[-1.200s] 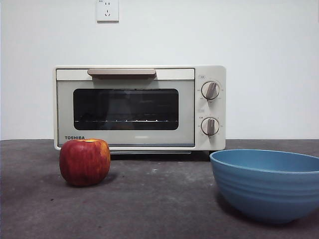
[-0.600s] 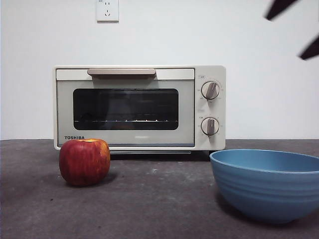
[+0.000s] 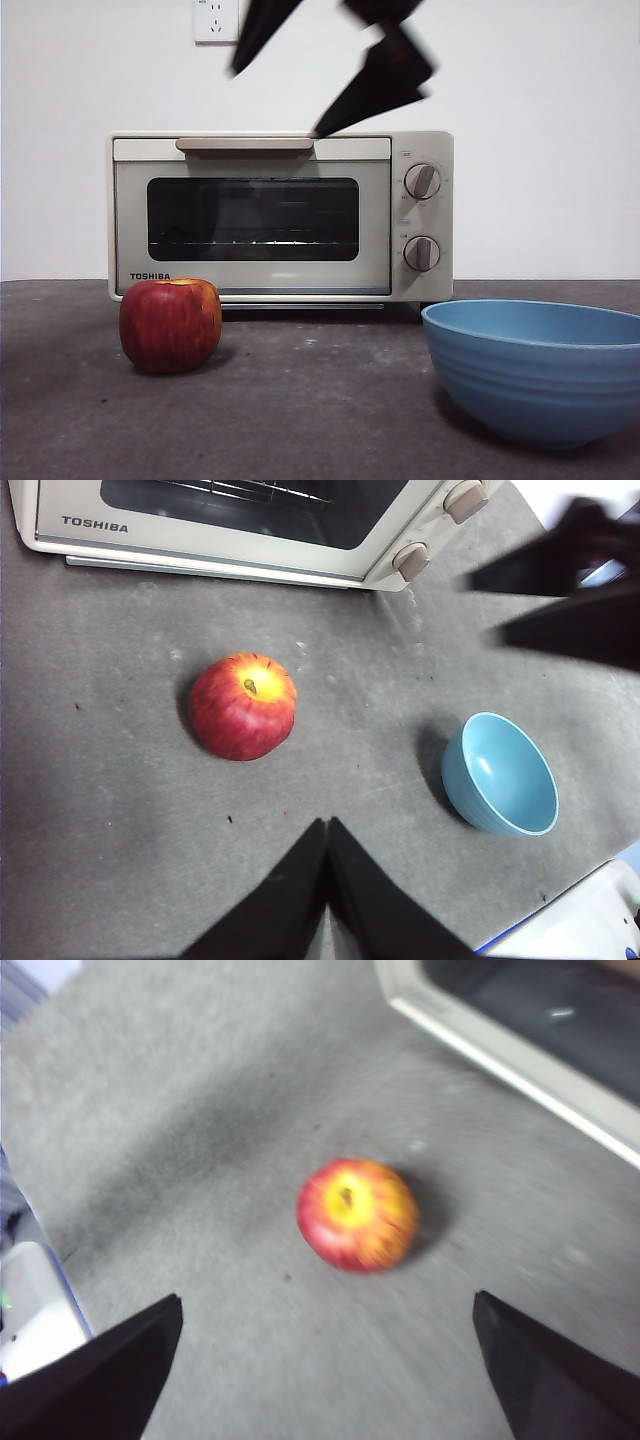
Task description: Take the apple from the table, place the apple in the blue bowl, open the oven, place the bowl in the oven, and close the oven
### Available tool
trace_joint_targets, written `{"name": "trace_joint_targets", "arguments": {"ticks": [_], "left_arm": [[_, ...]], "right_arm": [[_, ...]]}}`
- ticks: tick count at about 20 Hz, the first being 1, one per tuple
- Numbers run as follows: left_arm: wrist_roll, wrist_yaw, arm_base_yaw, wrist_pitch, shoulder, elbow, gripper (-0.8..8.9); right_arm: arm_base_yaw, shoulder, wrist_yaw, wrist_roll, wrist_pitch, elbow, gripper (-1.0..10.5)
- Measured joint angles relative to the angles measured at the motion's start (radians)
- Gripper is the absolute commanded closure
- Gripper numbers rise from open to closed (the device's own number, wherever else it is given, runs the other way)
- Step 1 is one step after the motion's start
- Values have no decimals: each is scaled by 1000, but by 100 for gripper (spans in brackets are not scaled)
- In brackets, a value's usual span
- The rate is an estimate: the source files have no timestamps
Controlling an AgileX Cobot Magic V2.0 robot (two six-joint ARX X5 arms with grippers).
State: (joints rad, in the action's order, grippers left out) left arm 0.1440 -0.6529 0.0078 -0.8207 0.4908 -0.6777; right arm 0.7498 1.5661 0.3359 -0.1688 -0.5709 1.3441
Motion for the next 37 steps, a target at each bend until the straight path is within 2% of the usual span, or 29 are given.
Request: {"name": "trace_joint_targets", "arguments": {"ticks": [2,7,14,25,29,37], "left_arm": [[0,0,0,0,0,0,806],[0,0,0,0,0,0,806],[0,0,0,-3,0,0,806],[0,0,0,-10,0,0,806],[0,0,0,-10,0,0,806],[0,0,0,-11,0,0,806]], "right_arm": [[32,104,-7,0,1,60,483],[84,294,-92,8,15,174,482],[94,461,-130,10,14,275,482],[99,529,-147,15,14,275,485],[104,529,-149,15,13,275,636],[108,529,-153,15,-8,283,643]]}}
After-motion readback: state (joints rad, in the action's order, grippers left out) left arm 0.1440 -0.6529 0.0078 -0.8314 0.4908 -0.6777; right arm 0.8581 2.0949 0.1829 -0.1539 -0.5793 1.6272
